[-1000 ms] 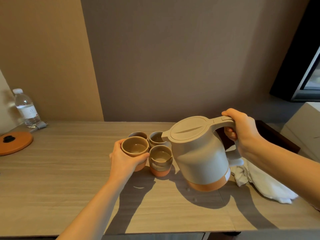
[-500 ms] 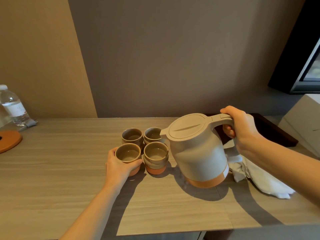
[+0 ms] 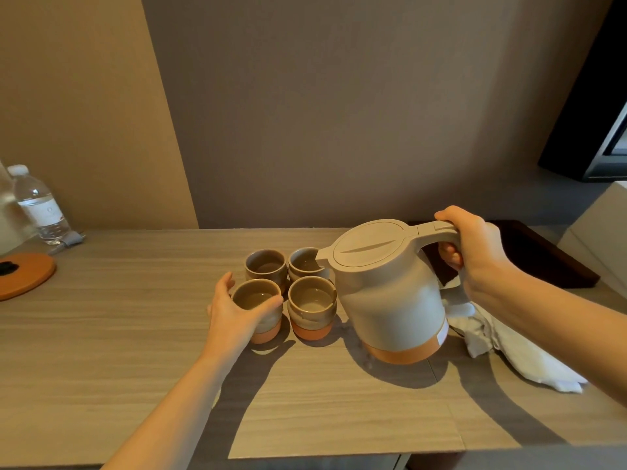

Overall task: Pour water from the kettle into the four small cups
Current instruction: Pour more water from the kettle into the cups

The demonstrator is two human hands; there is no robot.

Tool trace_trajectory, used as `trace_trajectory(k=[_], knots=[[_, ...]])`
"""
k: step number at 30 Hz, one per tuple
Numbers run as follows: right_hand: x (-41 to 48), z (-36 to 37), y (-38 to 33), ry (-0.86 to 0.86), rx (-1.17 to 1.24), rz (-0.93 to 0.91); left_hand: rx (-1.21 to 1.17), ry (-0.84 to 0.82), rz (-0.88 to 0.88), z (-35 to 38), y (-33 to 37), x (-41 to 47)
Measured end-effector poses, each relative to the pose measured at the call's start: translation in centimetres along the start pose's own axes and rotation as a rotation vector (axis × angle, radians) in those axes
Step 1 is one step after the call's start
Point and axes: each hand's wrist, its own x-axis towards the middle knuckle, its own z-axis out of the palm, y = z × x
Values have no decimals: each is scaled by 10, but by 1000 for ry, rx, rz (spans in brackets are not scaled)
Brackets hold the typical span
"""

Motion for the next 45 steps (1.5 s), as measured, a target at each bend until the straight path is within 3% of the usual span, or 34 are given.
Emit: trace_trajectory(k=[5, 12, 18, 26, 32, 39, 45], knots=[[3, 0, -1, 6, -1, 7, 30, 60, 157, -2, 33, 15], [10, -2, -2, 16, 1, 4, 357, -107, 268, 33, 67, 42], [21, -5, 2, 19, 9, 4, 773, -274, 237, 64, 72, 64], [32, -6, 11, 18, 18, 8, 977, -305, 184, 85, 71, 84], [35, -8, 16, 27, 18, 18, 1012, -322, 100, 93, 70, 89], [35, -13, 17, 50, 19, 23, 859, -250, 128, 92, 65, 90], [34, -17, 10, 54, 34, -7, 505, -155, 196, 83, 73, 94]])
